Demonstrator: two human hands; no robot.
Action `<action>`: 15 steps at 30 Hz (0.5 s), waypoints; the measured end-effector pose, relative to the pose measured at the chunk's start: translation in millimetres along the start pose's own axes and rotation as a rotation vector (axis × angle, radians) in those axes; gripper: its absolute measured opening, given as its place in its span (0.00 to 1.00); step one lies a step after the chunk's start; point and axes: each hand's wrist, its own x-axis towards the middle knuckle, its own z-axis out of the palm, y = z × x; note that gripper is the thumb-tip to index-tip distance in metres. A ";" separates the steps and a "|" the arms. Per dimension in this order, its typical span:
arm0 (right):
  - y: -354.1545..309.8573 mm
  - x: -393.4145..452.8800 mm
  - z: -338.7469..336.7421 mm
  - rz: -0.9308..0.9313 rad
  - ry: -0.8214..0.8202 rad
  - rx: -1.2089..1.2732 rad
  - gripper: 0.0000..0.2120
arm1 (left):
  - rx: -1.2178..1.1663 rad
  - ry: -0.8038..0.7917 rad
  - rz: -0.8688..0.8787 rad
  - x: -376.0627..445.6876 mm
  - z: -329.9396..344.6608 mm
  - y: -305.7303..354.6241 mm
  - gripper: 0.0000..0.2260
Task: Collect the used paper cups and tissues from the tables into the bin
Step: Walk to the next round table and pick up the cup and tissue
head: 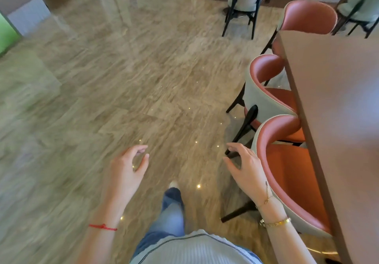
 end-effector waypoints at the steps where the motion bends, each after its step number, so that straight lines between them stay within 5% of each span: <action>1: 3.3 16.7 2.1 0.017 0.002 -0.002 0.19 | -0.004 -0.017 0.002 20.2 7.7 -1.4 0.10; 15: 18.3 343.9 -6.4 0.150 0.153 -0.025 0.18 | -0.036 -0.128 0.167 398.5 94.4 27.2 0.10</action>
